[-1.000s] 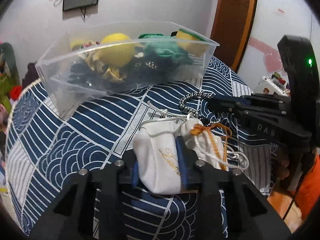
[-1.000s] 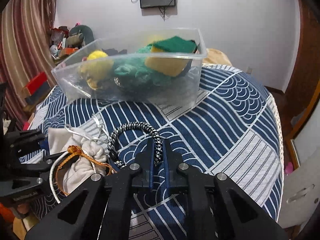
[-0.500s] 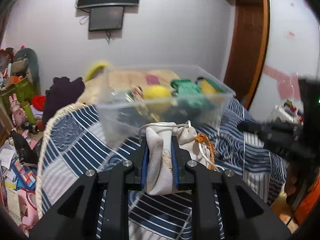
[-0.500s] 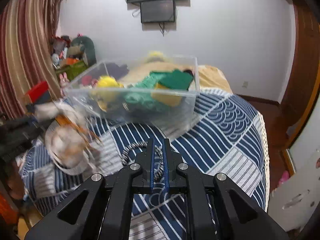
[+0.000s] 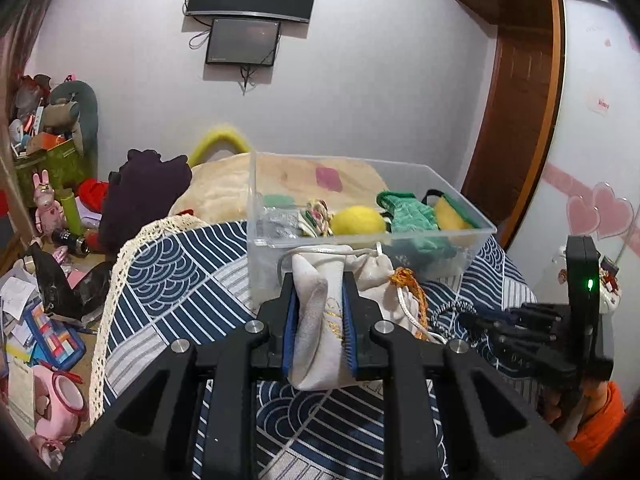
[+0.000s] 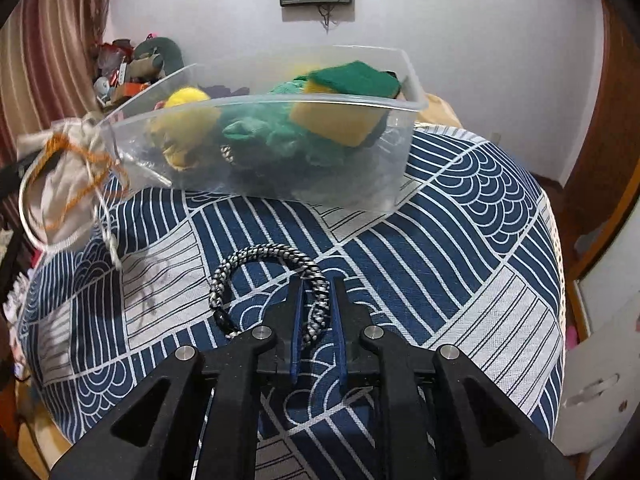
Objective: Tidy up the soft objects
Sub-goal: 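Place the white bag and beaded bracelet into the clear box with both grippers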
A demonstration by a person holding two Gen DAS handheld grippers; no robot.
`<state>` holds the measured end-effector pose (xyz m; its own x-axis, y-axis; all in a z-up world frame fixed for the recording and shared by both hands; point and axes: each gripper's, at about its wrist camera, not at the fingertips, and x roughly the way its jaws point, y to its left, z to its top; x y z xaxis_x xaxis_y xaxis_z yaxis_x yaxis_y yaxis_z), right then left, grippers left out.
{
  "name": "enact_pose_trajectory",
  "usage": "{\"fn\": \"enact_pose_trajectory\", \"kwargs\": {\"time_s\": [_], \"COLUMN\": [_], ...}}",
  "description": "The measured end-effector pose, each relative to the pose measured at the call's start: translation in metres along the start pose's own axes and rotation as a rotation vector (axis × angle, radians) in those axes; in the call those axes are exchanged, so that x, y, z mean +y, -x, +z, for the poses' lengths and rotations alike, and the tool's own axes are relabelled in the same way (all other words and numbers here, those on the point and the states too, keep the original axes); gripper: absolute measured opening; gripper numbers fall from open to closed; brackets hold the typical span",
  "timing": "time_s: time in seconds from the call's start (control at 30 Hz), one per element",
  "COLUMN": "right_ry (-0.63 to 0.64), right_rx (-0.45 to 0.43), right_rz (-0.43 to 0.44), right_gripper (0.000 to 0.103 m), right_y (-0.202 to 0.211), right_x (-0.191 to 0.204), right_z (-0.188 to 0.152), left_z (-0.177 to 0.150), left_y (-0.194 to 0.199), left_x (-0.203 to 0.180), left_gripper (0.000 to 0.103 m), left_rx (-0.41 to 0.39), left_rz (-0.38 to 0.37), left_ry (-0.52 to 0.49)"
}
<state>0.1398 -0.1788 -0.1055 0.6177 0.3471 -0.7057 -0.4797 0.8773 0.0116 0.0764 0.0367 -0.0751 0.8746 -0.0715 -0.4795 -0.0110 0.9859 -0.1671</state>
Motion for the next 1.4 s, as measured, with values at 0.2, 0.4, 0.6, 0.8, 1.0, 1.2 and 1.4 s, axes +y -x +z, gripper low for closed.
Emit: {"fn": "enact_pose_trajectory", "kwargs": {"time_s": [0.2, 0.4, 0.6, 0.8, 1.0, 1.2, 1.4], "right_ry": [-0.008, -0.007, -0.001, 0.033, 0.05, 0.078, 0.058], "right_rx": [-0.071, -0.202, -0.301, -0.291, -0.198, -0.167, -0.208], "right_rz": [0.008, 0.031, -0.002, -0.06, -0.058, -0.077, -0.042], "right_gripper": [0.006, 0.006, 0.006, 0.007, 0.007, 0.012, 0.037], "right_y": [0.017, 0.056, 0.064, 0.03, -0.005, -0.004, 0.016], "right_x": [0.004, 0.004, 0.01, 0.024, 0.031, 0.035, 0.031], "right_z": [0.007, 0.028, 0.062, 0.088, 0.097, 0.09, 0.086], "left_z": [0.018, 0.041, 0.059, 0.062, 0.055, 0.047, 0.046], "left_y": [0.004, 0.003, -0.009, -0.034, -0.068, -0.07, -0.051], "left_x": [0.003, 0.01, 0.013, 0.012, 0.018, 0.019, 0.011], "left_gripper": [0.02, 0.02, 0.02, 0.02, 0.02, 0.035, 0.05], "left_rx": [-0.046, -0.112, -0.159, -0.134, -0.014, 0.031, 0.017], "left_rz": [0.014, 0.029, 0.073, 0.087, 0.092, 0.075, 0.075], "left_ry": [0.01, 0.062, 0.078, 0.056, 0.045, 0.038, 0.004]}}
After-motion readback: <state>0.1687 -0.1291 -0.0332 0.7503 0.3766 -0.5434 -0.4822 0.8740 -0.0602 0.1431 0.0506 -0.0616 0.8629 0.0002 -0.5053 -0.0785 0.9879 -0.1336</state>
